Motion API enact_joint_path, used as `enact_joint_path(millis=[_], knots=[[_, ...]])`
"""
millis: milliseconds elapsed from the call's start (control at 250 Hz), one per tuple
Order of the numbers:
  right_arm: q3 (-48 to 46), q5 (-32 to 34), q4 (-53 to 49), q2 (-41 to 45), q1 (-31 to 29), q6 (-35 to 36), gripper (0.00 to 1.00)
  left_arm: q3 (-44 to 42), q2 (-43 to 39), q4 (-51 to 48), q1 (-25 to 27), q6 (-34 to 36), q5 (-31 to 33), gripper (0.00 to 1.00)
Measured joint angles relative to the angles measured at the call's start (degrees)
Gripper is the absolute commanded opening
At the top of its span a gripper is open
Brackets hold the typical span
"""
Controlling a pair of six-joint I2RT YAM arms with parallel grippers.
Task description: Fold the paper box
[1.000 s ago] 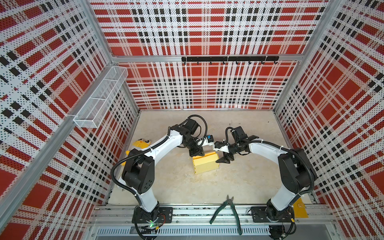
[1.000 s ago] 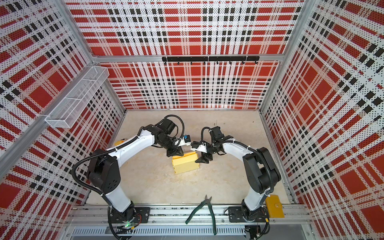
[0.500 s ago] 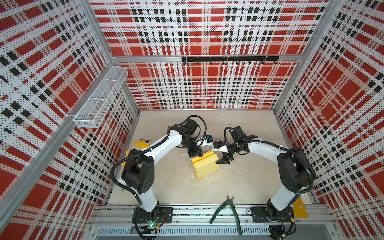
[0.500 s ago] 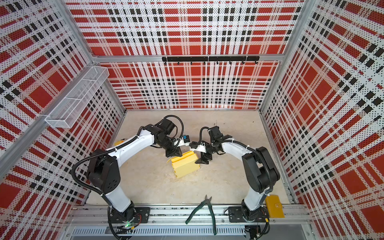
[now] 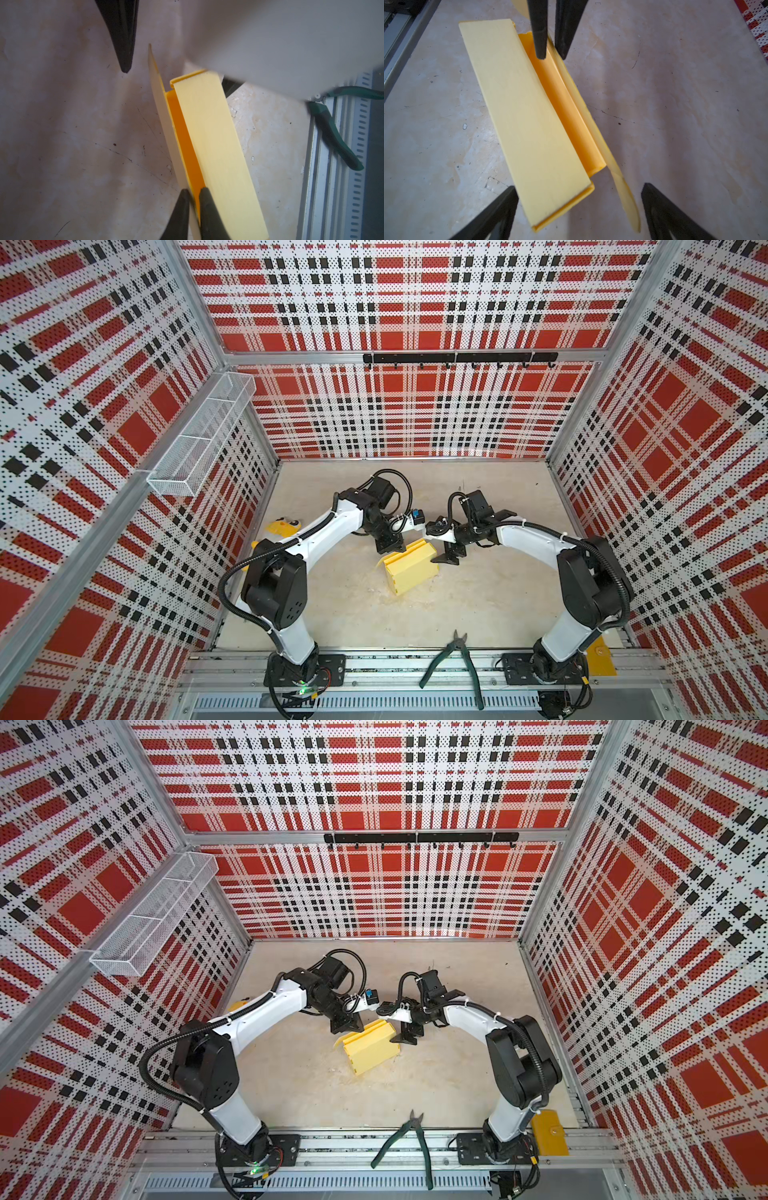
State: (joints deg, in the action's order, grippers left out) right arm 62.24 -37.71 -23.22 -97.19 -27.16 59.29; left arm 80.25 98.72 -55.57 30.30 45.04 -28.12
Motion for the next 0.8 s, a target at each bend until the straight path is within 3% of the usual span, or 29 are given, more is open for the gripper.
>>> enact_joint_path(millis=[300, 536, 800], knots=[[-2.8, 2.1, 3.8, 3.5, -0.6, -0.3, 0.95, 1.4, -0.1, -1.5, 0.0, 0.0, -2.3, 0.08], [-4.3, 3.3, 8.4, 4.6, -8.3, 1.9, 0.86, 1.8, 0.9, -0.1, 1.8, -0.2, -3.8, 0.07], [-4.5, 3.3, 8.0, 4.8, -8.6, 2.6, 0.80, 1.8, 1.1, 0.8, 1.8, -0.2, -4.2, 0.07]])
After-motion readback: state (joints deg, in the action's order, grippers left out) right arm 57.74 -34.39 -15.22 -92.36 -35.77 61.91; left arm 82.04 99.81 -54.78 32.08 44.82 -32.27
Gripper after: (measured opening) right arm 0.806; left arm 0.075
